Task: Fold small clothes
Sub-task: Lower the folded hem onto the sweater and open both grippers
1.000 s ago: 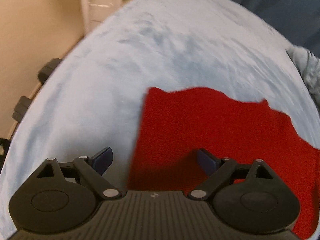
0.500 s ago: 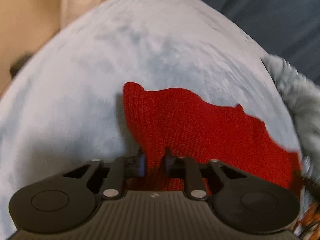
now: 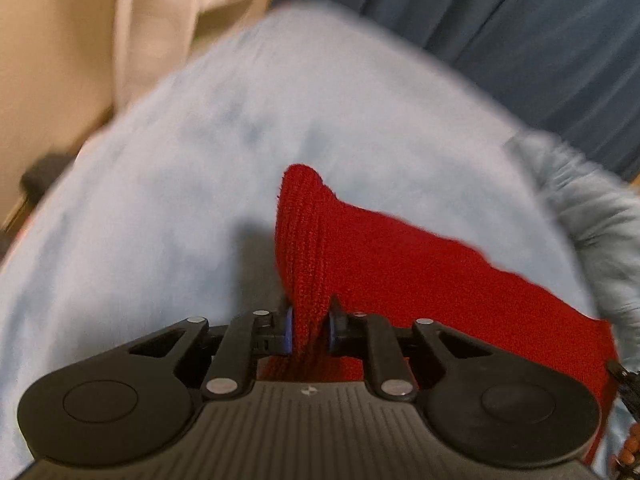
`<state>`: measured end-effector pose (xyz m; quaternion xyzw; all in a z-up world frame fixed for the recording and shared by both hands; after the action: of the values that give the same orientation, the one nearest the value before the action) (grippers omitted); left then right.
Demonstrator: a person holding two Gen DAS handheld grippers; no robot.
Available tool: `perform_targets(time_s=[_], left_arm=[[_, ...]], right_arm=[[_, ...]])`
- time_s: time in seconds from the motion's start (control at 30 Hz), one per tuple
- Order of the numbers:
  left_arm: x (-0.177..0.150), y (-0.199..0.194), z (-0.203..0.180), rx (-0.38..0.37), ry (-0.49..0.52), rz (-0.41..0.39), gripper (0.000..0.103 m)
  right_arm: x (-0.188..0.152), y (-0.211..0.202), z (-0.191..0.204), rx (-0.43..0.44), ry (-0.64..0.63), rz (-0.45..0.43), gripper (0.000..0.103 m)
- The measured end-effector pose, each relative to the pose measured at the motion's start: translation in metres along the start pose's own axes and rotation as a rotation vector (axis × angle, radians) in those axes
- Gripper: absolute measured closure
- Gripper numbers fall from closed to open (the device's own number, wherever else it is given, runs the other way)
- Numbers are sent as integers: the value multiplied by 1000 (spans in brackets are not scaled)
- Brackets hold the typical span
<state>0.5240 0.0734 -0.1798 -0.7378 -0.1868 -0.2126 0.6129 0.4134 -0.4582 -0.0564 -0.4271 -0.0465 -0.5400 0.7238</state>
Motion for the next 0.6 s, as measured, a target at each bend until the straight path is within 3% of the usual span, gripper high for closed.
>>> perform_targets(time_s=[0.03, 0.07, 0.1, 0.17, 0.23, 0.33, 0.4, 0.53, 0.6], left_arm=[[-4, 15, 2, 38, -3, 43, 73], [-7, 22, 3, 76, 3, 52, 54], [-6, 23, 2, 114, 7, 35, 38], [-5, 17, 1, 149, 6, 8, 18], [-5, 4, -1, 165, 28, -30, 15], [-11, -18, -2, 164, 52, -53, 15], [-19, -34, -8, 145, 55, -74, 15], [-52, -55, -32, 86, 83, -63, 15], [-70, -56, -45, 69, 114, -38, 14]], right_arm=[[-7, 14, -9, -42, -2, 38, 89], [-16, 30, -19, -98, -16, 77, 87], [-24, 43, -26, -142, -32, 116, 82], [-36, 55, -35, -200, -61, 133, 69], [-35, 45, -37, -212, -46, 84, 57], [-32, 15, -33, -231, -60, 5, 56], [-36, -12, -24, -191, -102, -47, 56], [-63, -53, 9, -30, -176, 6, 57], [-82, -59, 20, 7, -228, 47, 58]])
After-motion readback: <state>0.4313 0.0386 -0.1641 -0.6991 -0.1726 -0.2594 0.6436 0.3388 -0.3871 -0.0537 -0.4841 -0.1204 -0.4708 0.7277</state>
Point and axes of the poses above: each gripper's, at about its wrist camera, not at the fingertips, and y roughly the way its jaws point, z to its left, x to its top, the point moved 6 cm from there along y, roughly the way its jaws point, and after that the axes turned 12 degrees about y, right-handed, at the moved point
